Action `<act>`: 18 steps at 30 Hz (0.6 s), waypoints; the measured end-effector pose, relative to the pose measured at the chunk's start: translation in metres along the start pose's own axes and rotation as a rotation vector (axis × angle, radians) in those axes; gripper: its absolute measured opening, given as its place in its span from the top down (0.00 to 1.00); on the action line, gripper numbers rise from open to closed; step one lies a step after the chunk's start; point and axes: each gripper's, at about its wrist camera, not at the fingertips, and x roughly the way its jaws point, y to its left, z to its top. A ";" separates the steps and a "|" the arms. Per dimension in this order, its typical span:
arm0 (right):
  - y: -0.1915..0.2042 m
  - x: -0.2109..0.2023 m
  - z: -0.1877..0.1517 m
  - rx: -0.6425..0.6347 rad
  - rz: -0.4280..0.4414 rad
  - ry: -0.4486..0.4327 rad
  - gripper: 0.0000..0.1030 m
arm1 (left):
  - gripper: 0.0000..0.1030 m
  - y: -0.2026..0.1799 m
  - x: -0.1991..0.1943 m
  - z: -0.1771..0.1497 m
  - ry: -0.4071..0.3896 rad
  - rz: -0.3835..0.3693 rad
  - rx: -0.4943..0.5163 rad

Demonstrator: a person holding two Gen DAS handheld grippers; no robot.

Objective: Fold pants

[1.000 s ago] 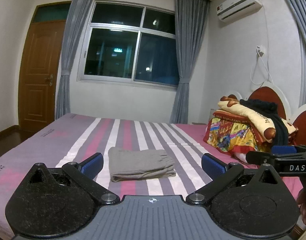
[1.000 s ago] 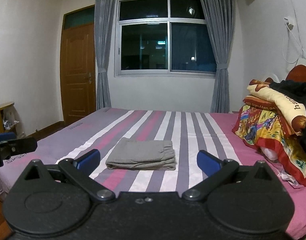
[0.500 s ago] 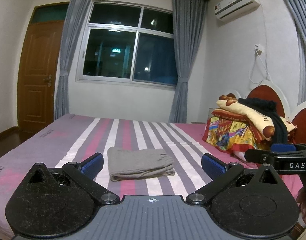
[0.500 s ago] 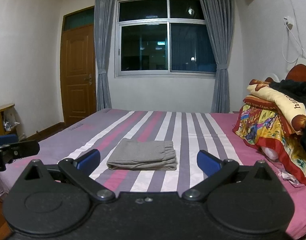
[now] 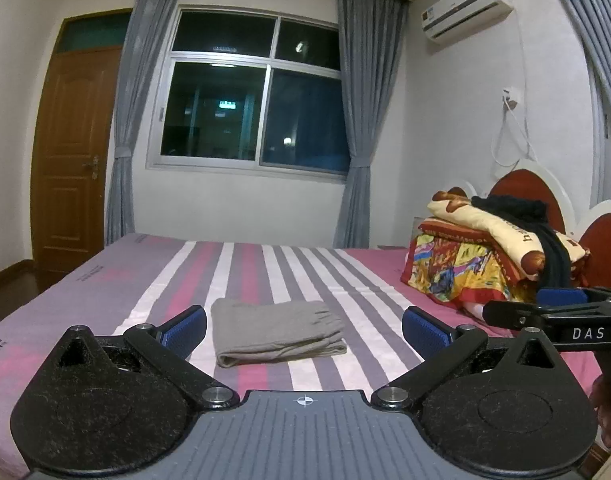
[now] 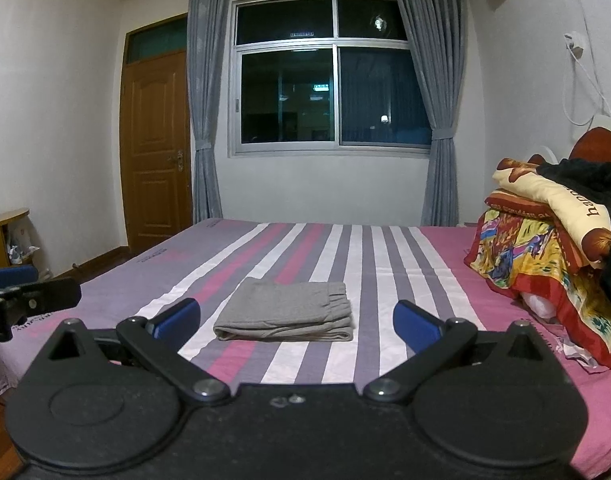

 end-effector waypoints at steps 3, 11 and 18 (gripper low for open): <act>0.002 -0.001 0.000 0.001 -0.001 -0.001 0.00 | 0.00 0.001 0.000 0.001 -0.001 -0.002 0.002; 0.008 -0.002 0.000 0.002 -0.004 -0.002 0.00 | 0.00 0.001 0.000 0.002 -0.004 0.001 0.004; 0.009 -0.003 0.000 0.002 -0.004 -0.004 0.00 | 0.00 0.002 -0.001 0.003 -0.010 -0.008 0.012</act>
